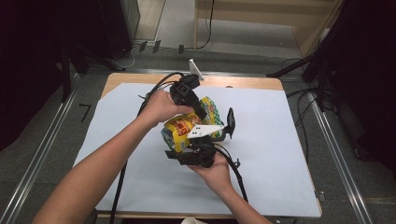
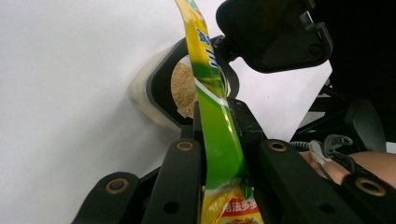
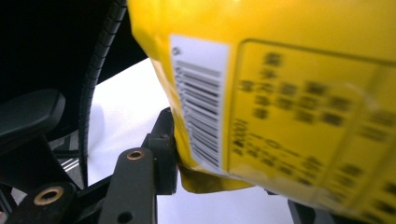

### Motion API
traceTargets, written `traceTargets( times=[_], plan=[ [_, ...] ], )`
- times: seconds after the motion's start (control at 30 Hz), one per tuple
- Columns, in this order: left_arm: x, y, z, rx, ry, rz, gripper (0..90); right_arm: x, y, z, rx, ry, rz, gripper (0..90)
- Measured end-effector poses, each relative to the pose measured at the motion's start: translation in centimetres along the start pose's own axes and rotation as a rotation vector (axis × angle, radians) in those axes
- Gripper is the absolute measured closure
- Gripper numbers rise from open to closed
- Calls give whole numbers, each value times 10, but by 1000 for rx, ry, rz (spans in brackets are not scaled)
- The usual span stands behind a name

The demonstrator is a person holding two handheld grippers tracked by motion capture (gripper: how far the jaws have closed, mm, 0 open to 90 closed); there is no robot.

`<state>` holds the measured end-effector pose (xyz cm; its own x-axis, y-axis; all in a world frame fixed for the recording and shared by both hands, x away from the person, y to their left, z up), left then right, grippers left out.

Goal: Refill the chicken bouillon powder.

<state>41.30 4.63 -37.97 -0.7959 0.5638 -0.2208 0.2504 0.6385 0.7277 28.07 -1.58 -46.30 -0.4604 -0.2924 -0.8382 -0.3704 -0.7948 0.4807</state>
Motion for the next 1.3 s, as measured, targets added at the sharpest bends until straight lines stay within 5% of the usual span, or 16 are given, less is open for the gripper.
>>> traceTargets(
  times=[0.33, 0.87, 1.17, 1.3],
  plan=[
    [14, 5, 10, 47, -8, -64, 858, 5, -7, -1, -2, -15, 22, 564],
    [37, 15, 24, 100, -14, -162, 874, 13, -19, -1, 40, 45, 64, 527],
    [46, 18, 34, 191, -1, -207, 891, 21, -19, -13, 67, 0, 65, 522],
    [52, 19, 36, 225, -16, -233, 893, 23, -21, -13, 88, 23, 80, 522]
  ],
)
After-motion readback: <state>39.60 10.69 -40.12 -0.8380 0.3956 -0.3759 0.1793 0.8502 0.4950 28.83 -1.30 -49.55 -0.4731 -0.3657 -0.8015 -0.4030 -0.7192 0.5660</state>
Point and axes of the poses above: each handheld gripper's, and its own axes: y roughly backward along the jaws, x roughly out of its underside, z roughly to its left, the point moved 3 cm from there along -y, roughly forward along the jaws, and after that the axes turned 10 degrees about x, right-handed, at the moved point
